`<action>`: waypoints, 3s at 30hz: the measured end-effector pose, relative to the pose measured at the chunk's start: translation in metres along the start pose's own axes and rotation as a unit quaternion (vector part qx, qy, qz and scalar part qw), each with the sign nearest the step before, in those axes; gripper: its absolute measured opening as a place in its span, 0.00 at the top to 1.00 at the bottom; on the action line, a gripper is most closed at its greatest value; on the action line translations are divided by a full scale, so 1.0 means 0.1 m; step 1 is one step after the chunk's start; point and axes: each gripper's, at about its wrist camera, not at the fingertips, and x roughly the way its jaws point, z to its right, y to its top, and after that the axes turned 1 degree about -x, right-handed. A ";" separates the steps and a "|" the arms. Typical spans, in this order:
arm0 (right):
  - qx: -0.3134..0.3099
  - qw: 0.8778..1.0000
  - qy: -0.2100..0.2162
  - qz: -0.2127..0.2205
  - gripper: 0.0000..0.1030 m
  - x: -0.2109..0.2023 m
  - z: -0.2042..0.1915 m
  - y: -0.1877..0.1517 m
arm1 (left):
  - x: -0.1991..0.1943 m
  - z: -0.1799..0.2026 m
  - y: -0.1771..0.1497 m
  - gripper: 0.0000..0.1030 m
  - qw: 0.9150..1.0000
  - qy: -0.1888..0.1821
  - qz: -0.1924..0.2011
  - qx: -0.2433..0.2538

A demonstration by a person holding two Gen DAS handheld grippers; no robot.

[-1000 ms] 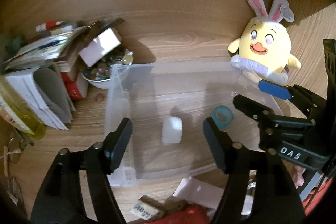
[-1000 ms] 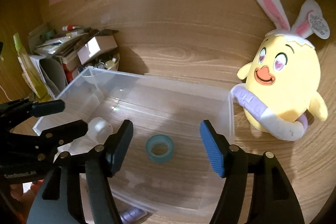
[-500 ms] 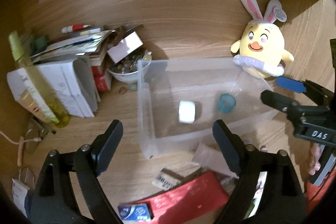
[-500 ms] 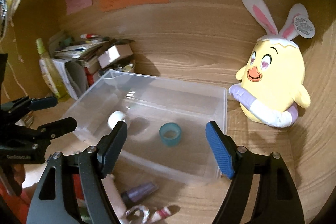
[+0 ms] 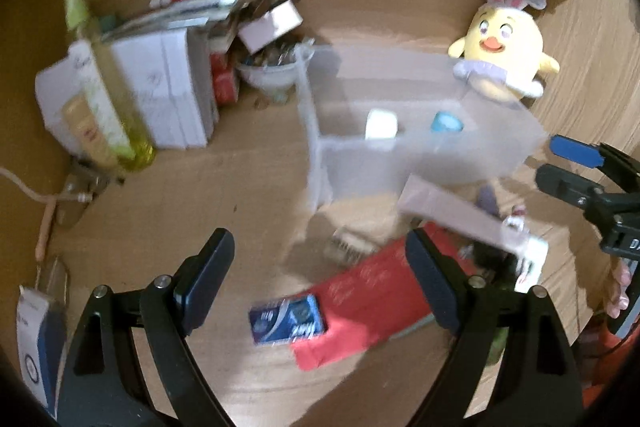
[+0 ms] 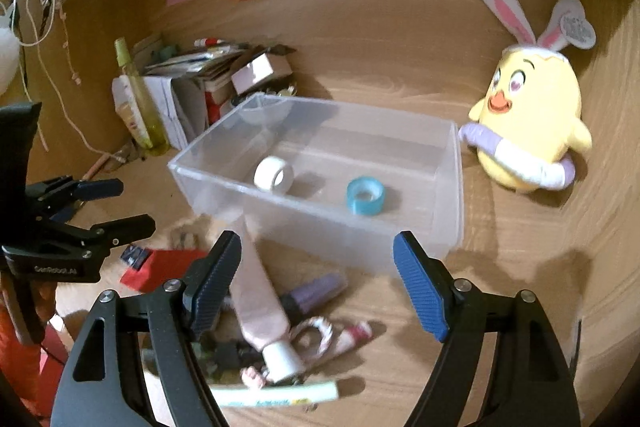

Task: Organize objects
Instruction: 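Grasp the blue Max card box with the left gripper while the right grasps the pink tube, then carry the Max box and pink tube over the clear box and release both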

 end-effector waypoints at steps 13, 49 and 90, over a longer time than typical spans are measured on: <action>0.012 0.999 0.023 -0.048 0.26 0.14 -0.13 -0.38 | 0.16 -0.29 -0.43 0.15 0.997 -0.009 -0.053 -0.050; -0.027 0.999 0.023 -0.030 0.83 0.05 -0.22 -0.40 | -0.09 -0.24 -0.37 0.52 0.998 -0.040 0.007 -0.053; -0.055 0.994 0.056 -0.071 0.73 0.24 -0.30 -0.41 | -0.22 0.34 0.37 0.52 0.995 -0.062 0.078 -0.002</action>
